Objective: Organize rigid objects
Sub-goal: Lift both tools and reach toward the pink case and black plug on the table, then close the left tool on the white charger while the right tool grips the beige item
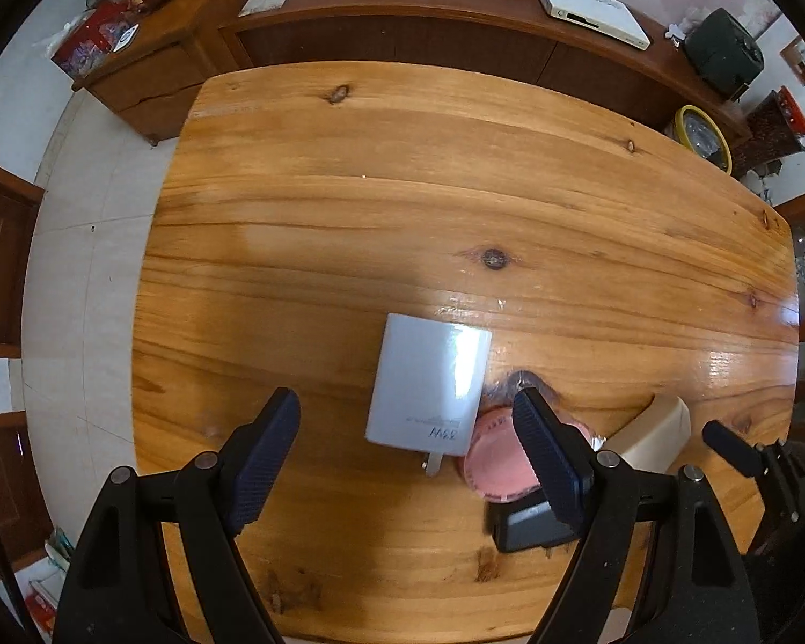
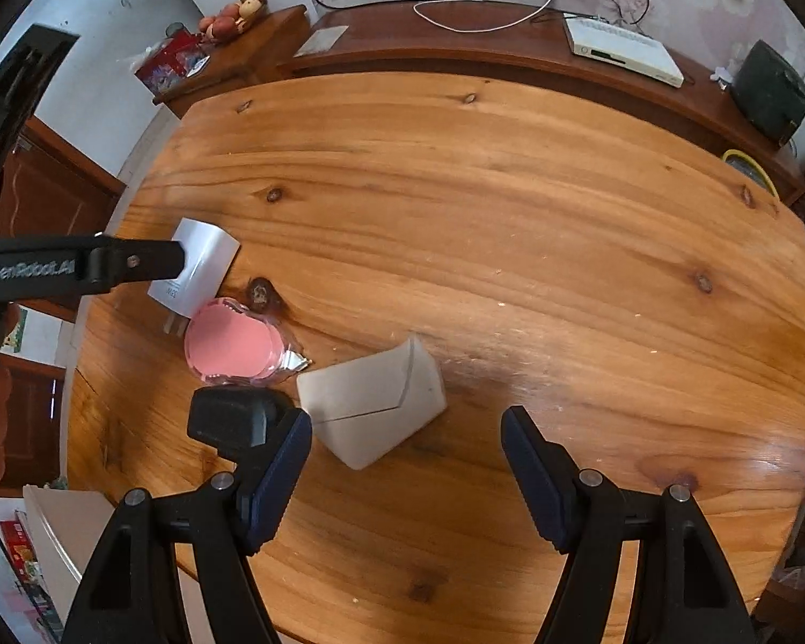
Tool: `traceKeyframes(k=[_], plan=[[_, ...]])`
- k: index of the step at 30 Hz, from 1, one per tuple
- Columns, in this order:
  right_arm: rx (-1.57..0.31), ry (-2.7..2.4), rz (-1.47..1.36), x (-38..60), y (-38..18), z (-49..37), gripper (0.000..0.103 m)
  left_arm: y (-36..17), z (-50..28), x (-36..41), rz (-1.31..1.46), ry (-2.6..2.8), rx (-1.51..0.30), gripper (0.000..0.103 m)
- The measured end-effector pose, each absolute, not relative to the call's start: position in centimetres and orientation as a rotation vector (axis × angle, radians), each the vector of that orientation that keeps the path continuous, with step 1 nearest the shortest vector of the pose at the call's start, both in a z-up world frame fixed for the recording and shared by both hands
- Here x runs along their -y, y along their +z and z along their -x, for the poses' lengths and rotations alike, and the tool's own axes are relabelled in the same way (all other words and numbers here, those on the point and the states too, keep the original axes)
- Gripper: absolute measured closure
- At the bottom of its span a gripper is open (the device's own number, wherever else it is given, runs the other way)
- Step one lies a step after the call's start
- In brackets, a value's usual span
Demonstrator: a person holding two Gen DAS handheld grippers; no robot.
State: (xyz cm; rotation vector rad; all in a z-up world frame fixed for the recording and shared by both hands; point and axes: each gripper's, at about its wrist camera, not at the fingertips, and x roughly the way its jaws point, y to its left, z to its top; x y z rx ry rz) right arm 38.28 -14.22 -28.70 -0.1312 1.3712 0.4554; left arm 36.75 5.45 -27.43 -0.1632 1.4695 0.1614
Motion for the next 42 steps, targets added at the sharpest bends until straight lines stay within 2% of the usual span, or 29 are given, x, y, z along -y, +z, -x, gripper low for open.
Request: traceKeyframes(k=[17, 18, 20, 21, 22, 35, 42], plan=[[-1.387, 0.413, 0.233, 11.7, -30.6, -38.3, 0.029, -29.9, -36.8, -5.3, 0.167, 0.247, -1.48, 0.02], [-1.388, 0.41, 0.233, 11.6, -30.5, -38.4, 0.029, -29.9, -36.7, -5.3, 0.163, 0.25, -1.476, 0.021], [-1.386, 0.408, 0.238, 11.5, -30.5, -38.4, 0.031, -30.0, -36.4, -4.9, 0.164, 0.259, -1.471, 0.03], [-1.384, 0.413, 0.239, 11.4, -30.4, -38.4, 0.032, -30.1, -36.3, -4.7, 0.169, 0.26, -1.476, 0.039], [-1.38, 0.42, 0.24, 11.4, -30.4, -38.4, 0.039, -30.2, -36.2, -4.5, 0.186, 0.25, -1.477, 0.045], [-1.347, 0.416, 0.141, 13.4, -28.3, -37.8, 0.04, -28.4, -34.2, -4.6, 0.174, 0.245, -1.455, 0.05], [-1.274, 0.413, 0.075, 15.0, -23.9, -35.7, 0.04, -22.8, -30.9, -5.0, 0.163, 0.177, -1.397, 0.05]])
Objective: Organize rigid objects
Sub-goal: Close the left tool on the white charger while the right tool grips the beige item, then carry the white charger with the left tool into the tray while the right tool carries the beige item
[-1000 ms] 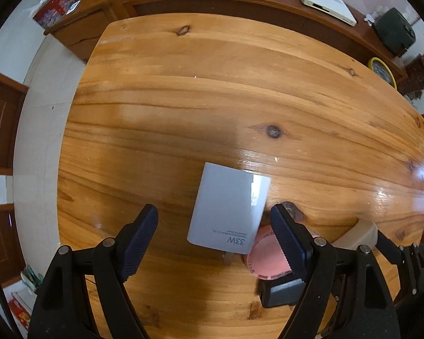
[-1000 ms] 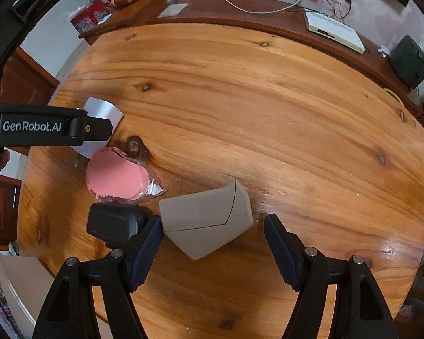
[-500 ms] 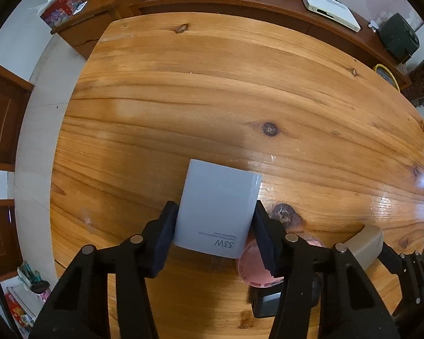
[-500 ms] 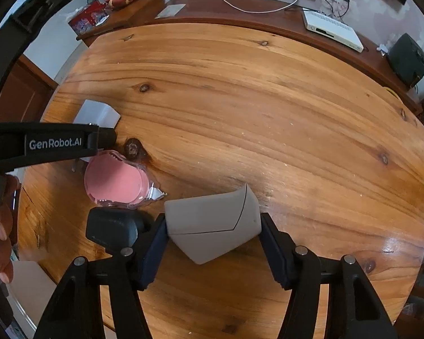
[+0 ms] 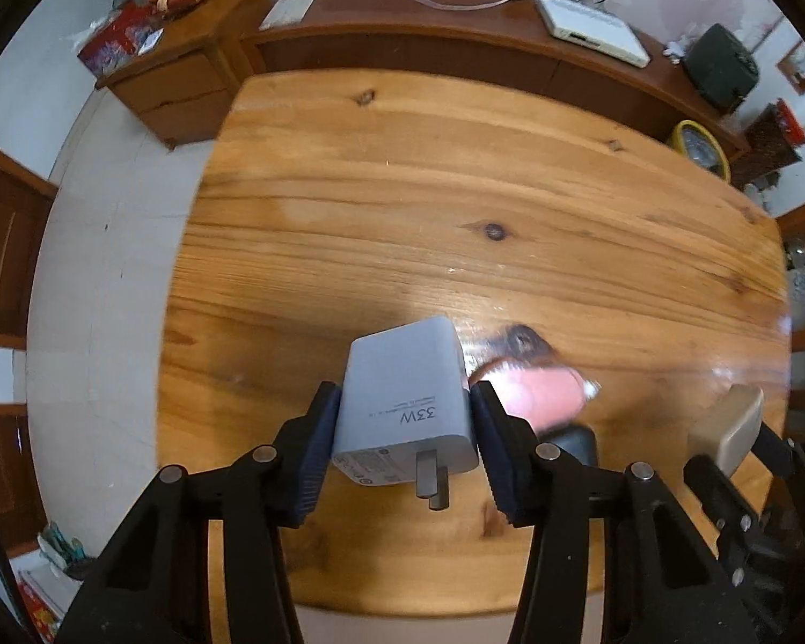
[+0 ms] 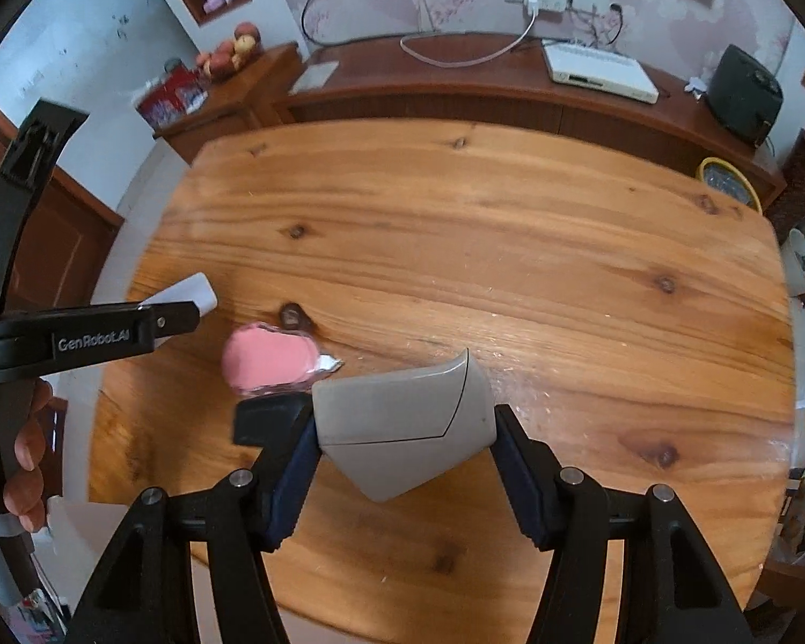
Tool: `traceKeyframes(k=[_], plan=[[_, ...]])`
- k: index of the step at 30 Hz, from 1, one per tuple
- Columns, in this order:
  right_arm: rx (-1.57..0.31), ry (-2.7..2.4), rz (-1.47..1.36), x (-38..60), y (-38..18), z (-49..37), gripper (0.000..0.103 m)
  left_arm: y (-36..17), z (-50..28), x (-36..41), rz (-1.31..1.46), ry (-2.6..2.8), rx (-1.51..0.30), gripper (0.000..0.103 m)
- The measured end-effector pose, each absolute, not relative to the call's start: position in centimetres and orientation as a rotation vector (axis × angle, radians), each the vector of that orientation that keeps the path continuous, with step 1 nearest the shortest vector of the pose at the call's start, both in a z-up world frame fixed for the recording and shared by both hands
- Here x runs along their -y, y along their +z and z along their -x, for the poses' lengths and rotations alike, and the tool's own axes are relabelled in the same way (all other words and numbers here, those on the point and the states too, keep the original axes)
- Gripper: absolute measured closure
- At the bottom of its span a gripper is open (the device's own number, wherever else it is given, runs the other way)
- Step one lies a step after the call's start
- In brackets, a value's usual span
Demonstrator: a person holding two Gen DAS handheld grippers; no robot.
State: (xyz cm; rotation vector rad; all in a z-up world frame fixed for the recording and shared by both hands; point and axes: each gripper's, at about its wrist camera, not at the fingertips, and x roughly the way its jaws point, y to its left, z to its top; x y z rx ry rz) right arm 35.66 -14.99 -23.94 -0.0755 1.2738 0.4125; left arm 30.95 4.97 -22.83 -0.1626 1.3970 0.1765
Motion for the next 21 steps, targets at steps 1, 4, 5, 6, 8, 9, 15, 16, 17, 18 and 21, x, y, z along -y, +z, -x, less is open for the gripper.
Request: traceKeyframes(k=[1, 4, 5, 6, 8, 9, 15, 16, 17, 18, 21], plan=[[-1.262, 0.411, 0.068, 15.2, -23.3, -35.2, 0.04, -22.0, -30.4, -5.0, 0.161, 0.165, -1.387, 0.05], [-1.224, 0.413, 0.051, 15.4, -21.1, -33.4, 0.04, -19.5, -29.1, -5.3, 0.153, 0.123, -1.356, 0.05], [-1.212, 0.414, 0.046, 15.5, -20.3, -32.8, 0.04, -18.8, -28.4, -5.6, 0.152, 0.109, -1.347, 0.05], [-1.199, 0.417, 0.04, 15.4, -19.5, -32.1, 0.04, -18.0, -27.9, -5.8, 0.149, 0.093, -1.338, 0.05], [-1.174, 0.422, 0.029, 15.3, -18.0, -30.6, 0.04, -16.2, -26.9, -5.8, 0.145, 0.054, -1.313, 0.05], [-1.159, 0.428, 0.026, 15.4, -17.1, -29.7, 0.04, -14.9, -25.8, -5.8, 0.139, 0.024, -1.293, 0.05], [-1.073, 0.46, 0.044, 14.7, -13.0, -23.2, 0.04, -10.3, -20.0, -5.5, 0.064, -0.161, -1.14, 0.05], [-1.064, 0.467, 0.047, 14.6, -12.6, -22.0, 0.04, -9.7, -18.9, -5.4, 0.046, -0.183, -1.114, 0.05], [-1.059, 0.47, 0.05, 14.5, -12.4, -21.0, 0.04, -9.3, -17.8, -5.2, 0.026, -0.202, -1.089, 0.05], [-1.055, 0.475, 0.053, 14.4, -12.2, -19.8, 0.04, -8.8, -16.6, -5.1, 0.006, -0.225, -1.065, 0.05], [-1.07, 0.479, 0.055, 14.3, -12.7, -16.8, 0.04, -8.5, -13.1, -5.0, -0.027, -0.291, -1.02, 0.05]])
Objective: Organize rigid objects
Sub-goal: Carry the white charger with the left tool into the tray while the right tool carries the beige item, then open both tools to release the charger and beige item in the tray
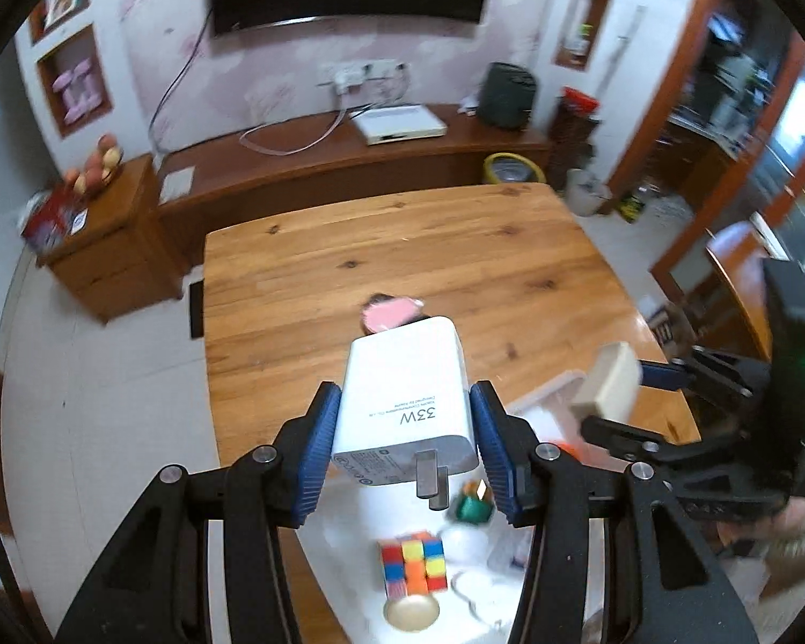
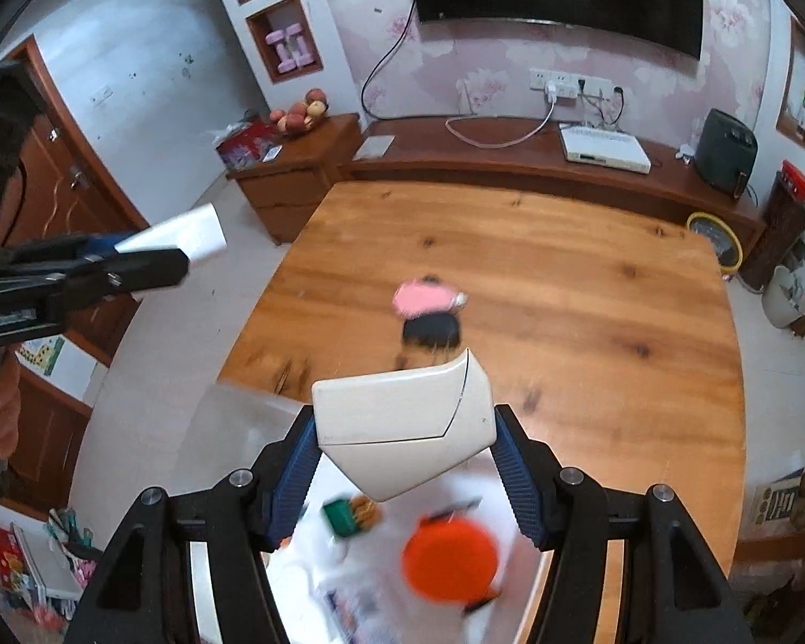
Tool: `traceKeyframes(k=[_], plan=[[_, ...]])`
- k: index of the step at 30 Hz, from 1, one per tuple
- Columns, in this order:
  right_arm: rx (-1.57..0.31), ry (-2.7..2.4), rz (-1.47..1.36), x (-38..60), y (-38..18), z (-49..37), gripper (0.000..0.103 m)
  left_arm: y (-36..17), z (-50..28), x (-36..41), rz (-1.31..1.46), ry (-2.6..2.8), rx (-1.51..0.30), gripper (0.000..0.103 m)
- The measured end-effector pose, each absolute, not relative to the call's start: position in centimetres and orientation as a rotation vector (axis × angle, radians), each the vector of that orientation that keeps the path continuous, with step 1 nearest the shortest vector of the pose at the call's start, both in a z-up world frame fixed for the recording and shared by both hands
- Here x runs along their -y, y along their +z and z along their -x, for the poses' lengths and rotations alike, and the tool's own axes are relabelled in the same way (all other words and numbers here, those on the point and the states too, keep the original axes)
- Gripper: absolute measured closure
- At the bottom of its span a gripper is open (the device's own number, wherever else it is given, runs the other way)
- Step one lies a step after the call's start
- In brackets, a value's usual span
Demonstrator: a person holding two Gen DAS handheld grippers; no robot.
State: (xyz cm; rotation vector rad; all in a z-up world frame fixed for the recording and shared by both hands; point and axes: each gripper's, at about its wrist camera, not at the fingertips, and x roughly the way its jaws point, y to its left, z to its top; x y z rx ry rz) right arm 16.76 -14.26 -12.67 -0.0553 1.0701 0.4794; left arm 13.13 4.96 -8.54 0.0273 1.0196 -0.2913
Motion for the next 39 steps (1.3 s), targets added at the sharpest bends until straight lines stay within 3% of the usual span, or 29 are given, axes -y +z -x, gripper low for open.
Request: traceKeyframes(k=[18, 31, 35, 39], plan=[[-1.34, 0.404, 0.035, 13.9, -24.2, -7.9, 0.039, -19.1, -6.8, -2.3, 0.099, -0.477, -1.231, 0.05], [-1.378, 0.367, 0.156, 13.4, -26.3, -7.5, 0.039, -23.9, -5.6, -1.6, 0.078, -0.446, -1.371, 0.05], [-1.371, 0.371, 0.155, 13.6, -26.1, -7.5, 0.028, -24.1, -5.2, -1.5, 0.053, -0.454, -1.389, 0.05], [-1.37, 0.375, 0.156, 13.6, -25.9, -7.5, 0.027, -24.1, -4.9, -1.4, 0.018, -0.449, -1.412, 0.05]])
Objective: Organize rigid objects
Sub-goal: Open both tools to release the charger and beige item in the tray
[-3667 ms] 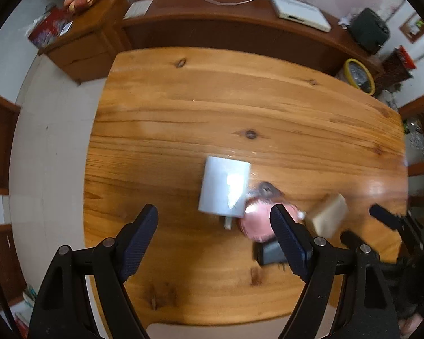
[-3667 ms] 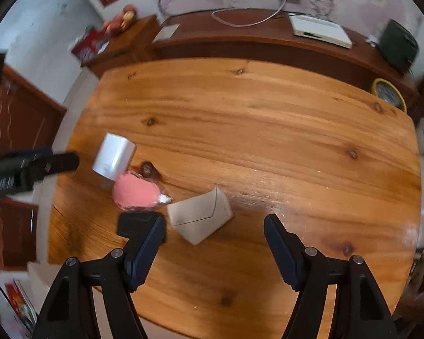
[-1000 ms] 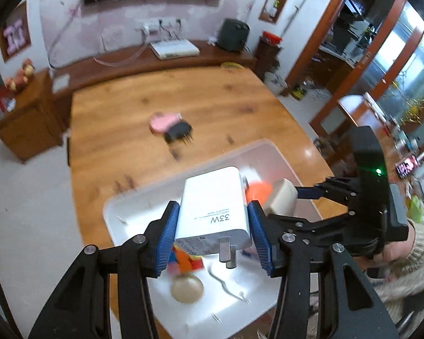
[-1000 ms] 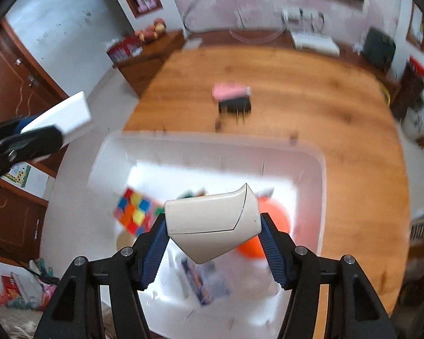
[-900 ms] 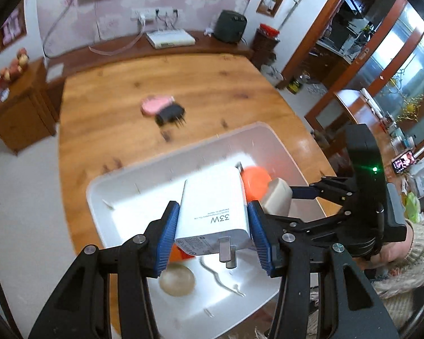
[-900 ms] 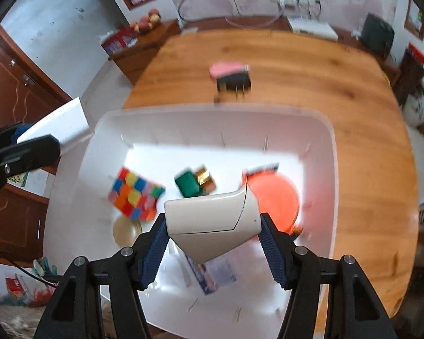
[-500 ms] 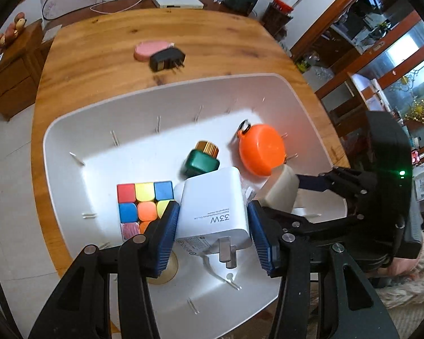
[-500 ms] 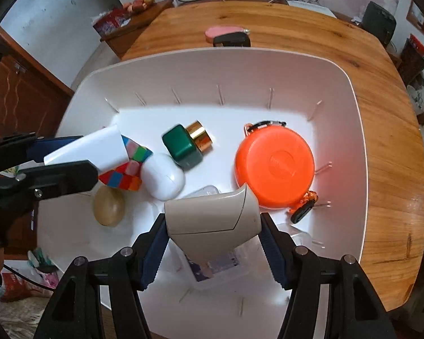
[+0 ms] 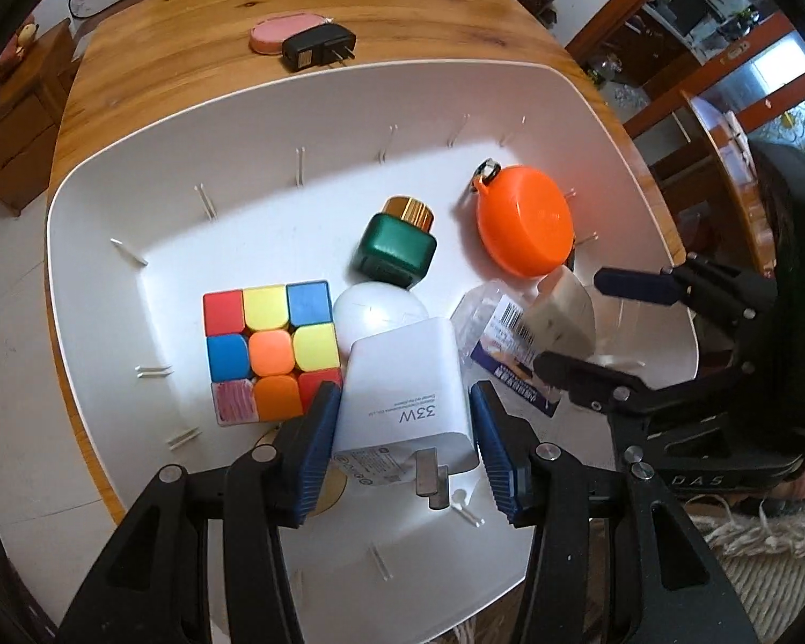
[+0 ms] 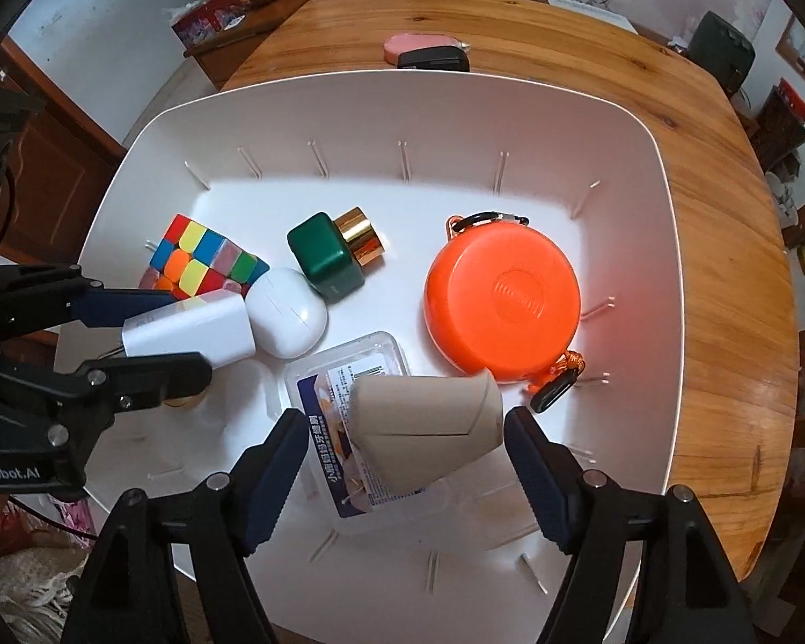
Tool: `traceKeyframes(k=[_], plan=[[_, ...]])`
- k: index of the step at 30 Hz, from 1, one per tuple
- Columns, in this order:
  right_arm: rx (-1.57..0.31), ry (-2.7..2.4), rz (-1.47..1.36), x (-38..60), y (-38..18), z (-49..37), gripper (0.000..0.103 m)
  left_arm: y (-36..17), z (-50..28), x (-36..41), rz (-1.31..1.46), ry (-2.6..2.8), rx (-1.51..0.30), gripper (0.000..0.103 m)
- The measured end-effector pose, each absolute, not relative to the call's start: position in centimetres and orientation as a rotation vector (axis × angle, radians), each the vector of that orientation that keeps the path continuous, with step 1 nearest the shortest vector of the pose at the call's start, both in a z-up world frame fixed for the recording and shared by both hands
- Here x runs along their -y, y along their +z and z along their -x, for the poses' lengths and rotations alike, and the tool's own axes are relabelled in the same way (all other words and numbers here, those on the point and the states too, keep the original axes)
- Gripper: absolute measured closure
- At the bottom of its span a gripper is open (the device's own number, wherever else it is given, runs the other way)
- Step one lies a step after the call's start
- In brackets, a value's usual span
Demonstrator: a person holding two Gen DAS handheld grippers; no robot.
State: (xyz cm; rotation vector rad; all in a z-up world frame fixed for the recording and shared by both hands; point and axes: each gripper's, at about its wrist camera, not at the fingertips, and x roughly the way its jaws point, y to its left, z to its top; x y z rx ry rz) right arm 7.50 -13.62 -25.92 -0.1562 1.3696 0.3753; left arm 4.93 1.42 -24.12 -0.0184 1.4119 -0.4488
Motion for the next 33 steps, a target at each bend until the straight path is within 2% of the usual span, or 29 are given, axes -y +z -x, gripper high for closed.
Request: traceKeyframes(k=[5, 7, 9, 27, 29, 31, 33], plan=[[-1.357, 0.38, 0.153, 13.4, -25.2, -8.0, 0.027, -23.9, -4.5, -1.6, 0.007, -0.452, -1.448, 0.047], [-1.352, 0.381, 0.153, 13.2, -24.9, -8.2, 0.027, -23.5, -4.3, -1.7, 0.004, -0.459, -1.45, 0.037], [-1.35, 0.38, 0.154, 13.3, -24.5, -8.0, 0.027, -23.1, -4.4, -1.8, 0.0, -0.46, -1.445, 0.033], [-1.315, 0.373, 0.16, 12.8, -22.2, -7.6, 0.027, -16.3, -5.9, -3.5, 0.057, -0.454, -1.309, 0.03], [-1.31, 0.373, 0.163, 12.7, -22.0, -7.7, 0.027, -15.9, -6.2, -3.6, 0.061, -0.449, -1.294, 0.027], [-1.304, 0.373, 0.165, 12.6, -21.7, -7.8, 0.027, -15.6, -6.4, -3.6, 0.061, -0.443, -1.279, 0.017], [-1.299, 0.37, 0.166, 12.6, -21.5, -7.9, 0.027, -15.1, -6.6, -3.7, 0.061, -0.439, -1.266, 0.017]])
